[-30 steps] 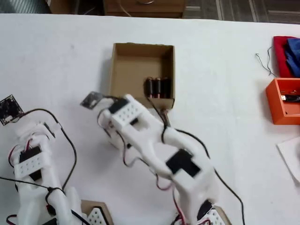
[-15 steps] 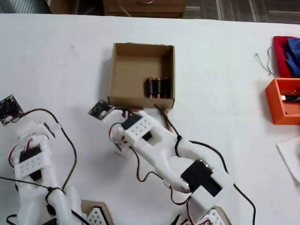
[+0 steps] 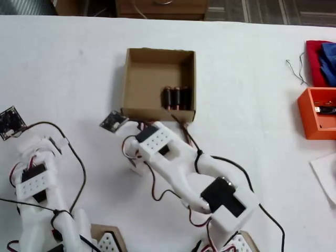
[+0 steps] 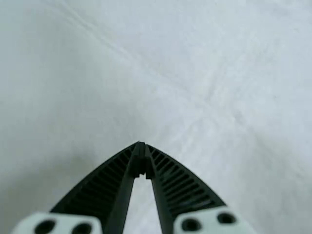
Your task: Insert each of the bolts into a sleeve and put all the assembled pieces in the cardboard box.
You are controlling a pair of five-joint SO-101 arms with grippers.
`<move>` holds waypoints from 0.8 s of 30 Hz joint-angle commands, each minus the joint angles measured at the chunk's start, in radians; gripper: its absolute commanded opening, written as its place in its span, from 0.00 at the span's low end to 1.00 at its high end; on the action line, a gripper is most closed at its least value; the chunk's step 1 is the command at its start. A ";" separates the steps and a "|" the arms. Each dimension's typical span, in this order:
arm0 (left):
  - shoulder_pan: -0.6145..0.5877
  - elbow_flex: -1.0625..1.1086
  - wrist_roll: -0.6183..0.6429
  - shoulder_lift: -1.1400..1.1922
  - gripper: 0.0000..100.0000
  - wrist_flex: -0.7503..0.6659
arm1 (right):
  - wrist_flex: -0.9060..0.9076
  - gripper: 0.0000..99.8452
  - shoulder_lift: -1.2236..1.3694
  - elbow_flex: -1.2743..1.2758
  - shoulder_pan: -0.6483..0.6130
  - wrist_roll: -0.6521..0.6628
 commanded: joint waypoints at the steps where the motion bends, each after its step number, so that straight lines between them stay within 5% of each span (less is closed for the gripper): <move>1: -0.006 -0.008 0.006 -0.006 0.03 -0.020 | 0.073 0.10 0.071 -0.063 0.024 -0.003; 5: -0.005 -0.008 0.006 -0.005 0.03 -0.020 | 0.108 0.01 0.127 -0.127 0.024 -0.003; 11: -0.005 -0.008 0.006 -0.003 0.03 -0.020 | 0.119 0.02 0.054 -0.124 0.085 -0.003; 18: -0.003 -0.007 -0.005 0.000 0.03 -0.009 | 0.143 0.02 -0.377 -0.034 0.242 0.055; 24: -0.003 -0.054 -0.195 0.000 0.03 0.087 | 0.242 0.02 -0.704 -0.003 0.272 0.055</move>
